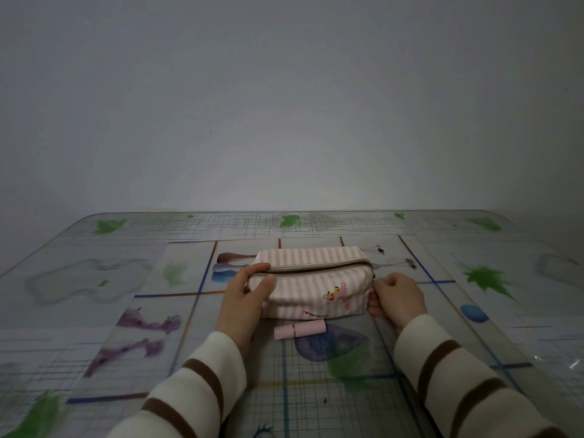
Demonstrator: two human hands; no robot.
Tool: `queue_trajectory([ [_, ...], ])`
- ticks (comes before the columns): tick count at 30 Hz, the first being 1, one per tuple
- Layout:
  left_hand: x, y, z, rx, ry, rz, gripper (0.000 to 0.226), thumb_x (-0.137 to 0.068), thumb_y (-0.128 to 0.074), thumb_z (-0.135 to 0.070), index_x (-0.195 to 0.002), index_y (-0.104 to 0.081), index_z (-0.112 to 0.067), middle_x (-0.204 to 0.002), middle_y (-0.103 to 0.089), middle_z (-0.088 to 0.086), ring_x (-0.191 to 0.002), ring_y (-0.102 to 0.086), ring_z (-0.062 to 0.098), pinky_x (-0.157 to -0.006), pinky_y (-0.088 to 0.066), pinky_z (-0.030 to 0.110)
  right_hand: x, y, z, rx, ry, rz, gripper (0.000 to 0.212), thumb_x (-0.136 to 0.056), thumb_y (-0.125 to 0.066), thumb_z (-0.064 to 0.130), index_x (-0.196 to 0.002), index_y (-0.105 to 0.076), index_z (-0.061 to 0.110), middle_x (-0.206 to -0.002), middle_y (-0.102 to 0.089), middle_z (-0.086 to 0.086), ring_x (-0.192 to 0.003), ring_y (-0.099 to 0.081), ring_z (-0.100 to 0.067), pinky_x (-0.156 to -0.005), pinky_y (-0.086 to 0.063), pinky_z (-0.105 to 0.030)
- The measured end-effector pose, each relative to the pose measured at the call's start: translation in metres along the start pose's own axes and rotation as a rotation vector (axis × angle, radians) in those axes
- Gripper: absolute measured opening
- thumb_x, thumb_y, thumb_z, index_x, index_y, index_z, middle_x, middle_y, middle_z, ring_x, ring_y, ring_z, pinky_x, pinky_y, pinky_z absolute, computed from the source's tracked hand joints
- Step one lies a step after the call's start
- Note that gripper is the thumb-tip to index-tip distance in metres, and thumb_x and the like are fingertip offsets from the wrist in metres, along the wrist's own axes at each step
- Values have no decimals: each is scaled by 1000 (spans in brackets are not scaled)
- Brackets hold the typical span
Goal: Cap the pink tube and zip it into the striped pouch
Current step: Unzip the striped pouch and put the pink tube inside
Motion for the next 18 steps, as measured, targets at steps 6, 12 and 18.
queue_trajectory([
  [6,-1,-1,-2,-37,-14,-1,20,-85,-64,-24,-103,-63,-33,-119,-58,10,-101,-62,22,-79,-54,31,3,-1,7,162,78,7,21,-87,-51,13,-71,-59,3,-66,-67,-16,-56,-67,-28,-67,-59,-41],
  [12,-2,-2,-3,-31,-20,-24,17,-85,-63,-26,-99,-64,-35,-110,-63,7,-95,-63,24,-83,-55,41,4,-4,13,211,154,27,32,-90,-44,13,-71,-63,-6,-70,-69,-23,-67,-68,-36,-75,-56,-50],
  [18,-7,0,-6,3,-44,-52,14,-87,-60,-24,-98,-65,-32,-101,-66,0,-88,-62,18,-70,-49,27,12,-11,28,192,161,99,68,-91,-23,59,-77,-68,10,-81,-69,-17,-80,-65,-31,-83,-51,-39],
])
Point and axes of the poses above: each hand's wrist, its own x-axis away from the middle knuckle, its own y-axis out of the back of the hand, z = x × y, the point moved 5 cm from there along -x, towards the middle knuckle
